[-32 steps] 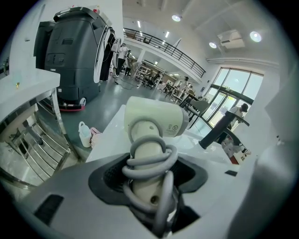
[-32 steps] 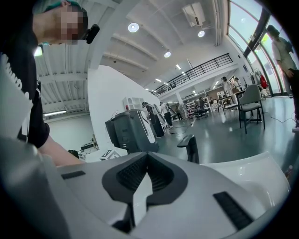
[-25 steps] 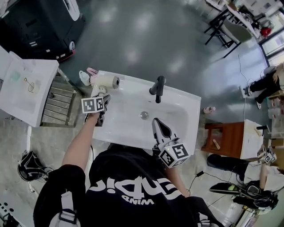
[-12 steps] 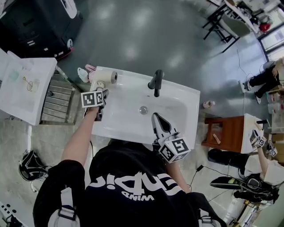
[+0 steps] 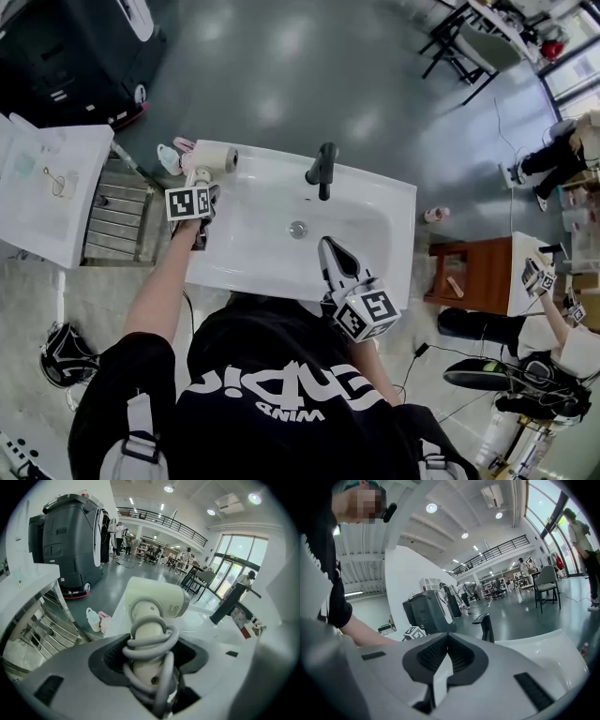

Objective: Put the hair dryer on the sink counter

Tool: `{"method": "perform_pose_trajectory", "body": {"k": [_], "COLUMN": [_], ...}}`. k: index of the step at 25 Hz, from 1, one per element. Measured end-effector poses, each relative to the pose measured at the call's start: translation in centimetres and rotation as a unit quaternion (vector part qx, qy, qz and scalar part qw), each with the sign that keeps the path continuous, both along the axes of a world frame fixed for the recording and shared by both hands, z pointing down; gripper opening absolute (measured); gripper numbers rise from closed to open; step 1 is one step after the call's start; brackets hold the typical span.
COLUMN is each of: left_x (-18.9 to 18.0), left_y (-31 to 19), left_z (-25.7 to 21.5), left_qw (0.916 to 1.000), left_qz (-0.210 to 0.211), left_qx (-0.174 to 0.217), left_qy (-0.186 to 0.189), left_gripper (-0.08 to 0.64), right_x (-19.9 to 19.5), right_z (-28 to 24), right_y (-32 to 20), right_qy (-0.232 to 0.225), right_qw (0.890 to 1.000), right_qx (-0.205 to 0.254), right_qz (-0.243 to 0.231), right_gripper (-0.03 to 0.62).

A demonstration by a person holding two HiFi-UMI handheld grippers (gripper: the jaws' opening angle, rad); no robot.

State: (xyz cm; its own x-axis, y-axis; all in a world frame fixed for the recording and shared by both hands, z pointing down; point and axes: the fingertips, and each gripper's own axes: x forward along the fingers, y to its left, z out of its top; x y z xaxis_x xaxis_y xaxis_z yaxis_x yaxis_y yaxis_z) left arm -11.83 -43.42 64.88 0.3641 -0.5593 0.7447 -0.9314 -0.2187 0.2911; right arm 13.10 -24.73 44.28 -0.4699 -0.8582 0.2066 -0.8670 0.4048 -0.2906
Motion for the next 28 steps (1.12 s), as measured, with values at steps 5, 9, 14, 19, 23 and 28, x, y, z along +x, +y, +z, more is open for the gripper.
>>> {"method": "perform_pose_trajectory", "body": {"k": [5, 9, 14, 19, 23, 28], "left_x": [-0.14, -0.06, -0.07, -0.04, -0.08, -0.12], "left_y": [0.1, 0.13, 0.15, 0.2, 0.11, 0.07], "left_z": [0.33, 0.45, 0.54, 0.67, 0.71, 0.65], "left_qw": [0.9997, 0.999, 0.9983, 0.9982, 0.998, 0.9979], "left_qz": [0.008, 0.017, 0.021, 0.017, 0.014, 0.012], "left_qx": [-0.004, -0.003, -0.001, 0.001, 0.005, 0.009], "left_qy": [-0.023, -0.042, -0.054, -0.058, -0.061, -0.063], "left_gripper": [0.267, 0.267, 0.268, 0.272, 0.272, 0.272], "right_x": [0.09, -0.01, -0.07, 0.07, 0.11, 0.02], "right_z": [-0.03, -0.12, -0.08, -0.07, -0.02, 0.03], "right_y": [0.06, 0.2, 0.43, 0.55, 0.5, 0.49], "right_qy": [-0.002, -0.001, -0.003, -0.002, -0.001, -0.002], "right_qw": [1.0, 1.0, 1.0, 1.0, 1.0, 1.0], "right_qx": [0.0, 0.0, 0.0, 0.001, 0.001, 0.0], "right_qz": [0.003, 0.001, 0.001, 0.004, 0.004, 0.003], "right_gripper": [0.018, 0.018, 0.018, 0.018, 0.018, 0.018]}}
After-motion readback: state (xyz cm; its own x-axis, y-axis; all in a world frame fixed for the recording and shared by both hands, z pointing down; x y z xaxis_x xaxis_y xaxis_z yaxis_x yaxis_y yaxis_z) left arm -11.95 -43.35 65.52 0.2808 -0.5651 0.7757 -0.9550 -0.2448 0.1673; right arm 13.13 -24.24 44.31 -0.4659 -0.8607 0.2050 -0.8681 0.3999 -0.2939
